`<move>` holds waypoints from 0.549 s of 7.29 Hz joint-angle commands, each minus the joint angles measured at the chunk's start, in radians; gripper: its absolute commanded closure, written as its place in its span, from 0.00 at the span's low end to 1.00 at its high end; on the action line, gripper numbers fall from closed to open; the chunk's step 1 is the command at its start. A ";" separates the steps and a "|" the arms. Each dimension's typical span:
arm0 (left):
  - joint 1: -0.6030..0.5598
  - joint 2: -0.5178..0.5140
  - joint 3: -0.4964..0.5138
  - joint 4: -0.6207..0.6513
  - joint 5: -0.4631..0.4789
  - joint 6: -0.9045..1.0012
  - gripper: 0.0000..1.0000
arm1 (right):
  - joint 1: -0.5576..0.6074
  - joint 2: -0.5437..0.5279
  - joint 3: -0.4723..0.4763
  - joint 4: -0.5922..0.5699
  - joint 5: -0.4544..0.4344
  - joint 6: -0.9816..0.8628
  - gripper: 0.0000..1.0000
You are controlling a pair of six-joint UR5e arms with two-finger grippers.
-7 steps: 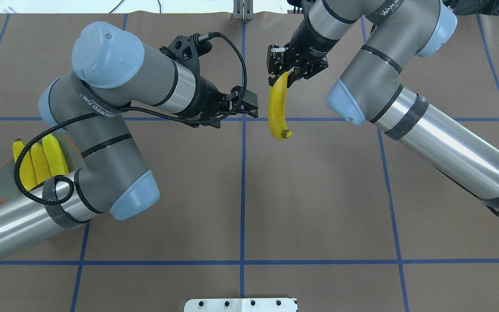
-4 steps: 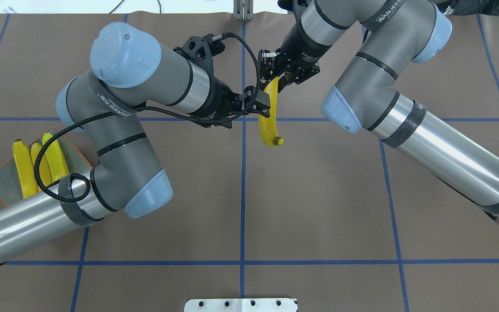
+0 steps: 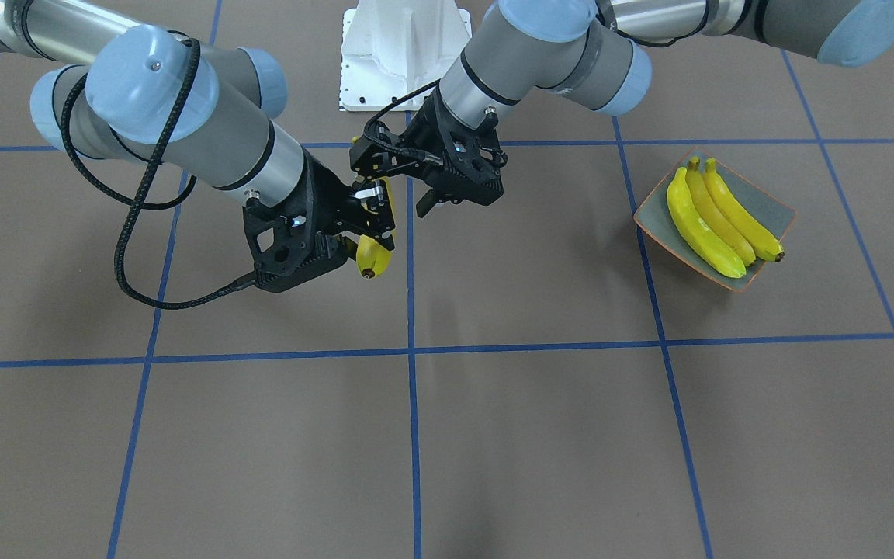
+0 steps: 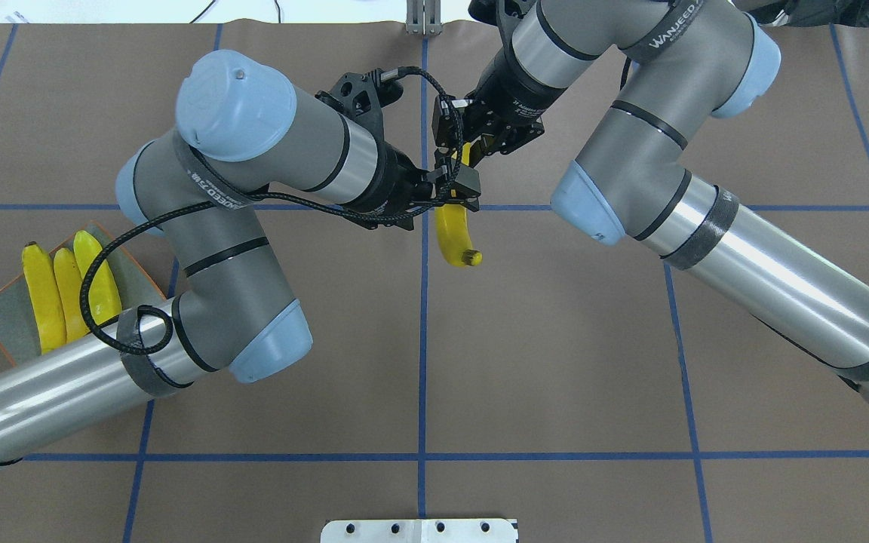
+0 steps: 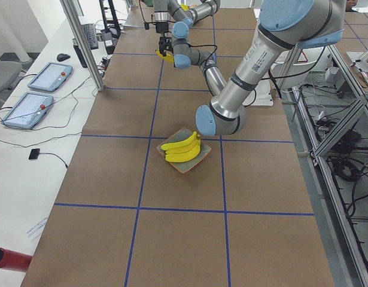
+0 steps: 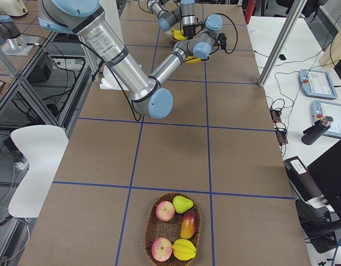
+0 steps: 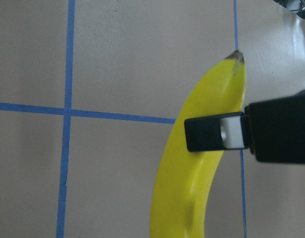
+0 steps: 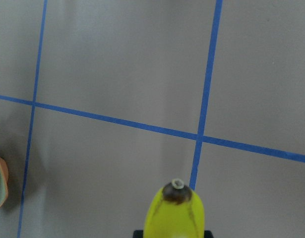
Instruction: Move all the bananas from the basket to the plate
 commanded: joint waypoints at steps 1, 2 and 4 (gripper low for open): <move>0.011 -0.017 0.043 -0.030 0.002 -0.009 0.01 | -0.001 0.000 0.009 -0.001 0.001 0.002 1.00; 0.015 -0.017 0.063 -0.060 0.002 -0.041 0.01 | -0.001 0.000 0.009 -0.001 0.001 0.002 1.00; 0.022 -0.017 0.068 -0.073 0.002 -0.051 0.09 | -0.001 -0.002 0.009 -0.001 0.000 0.002 1.00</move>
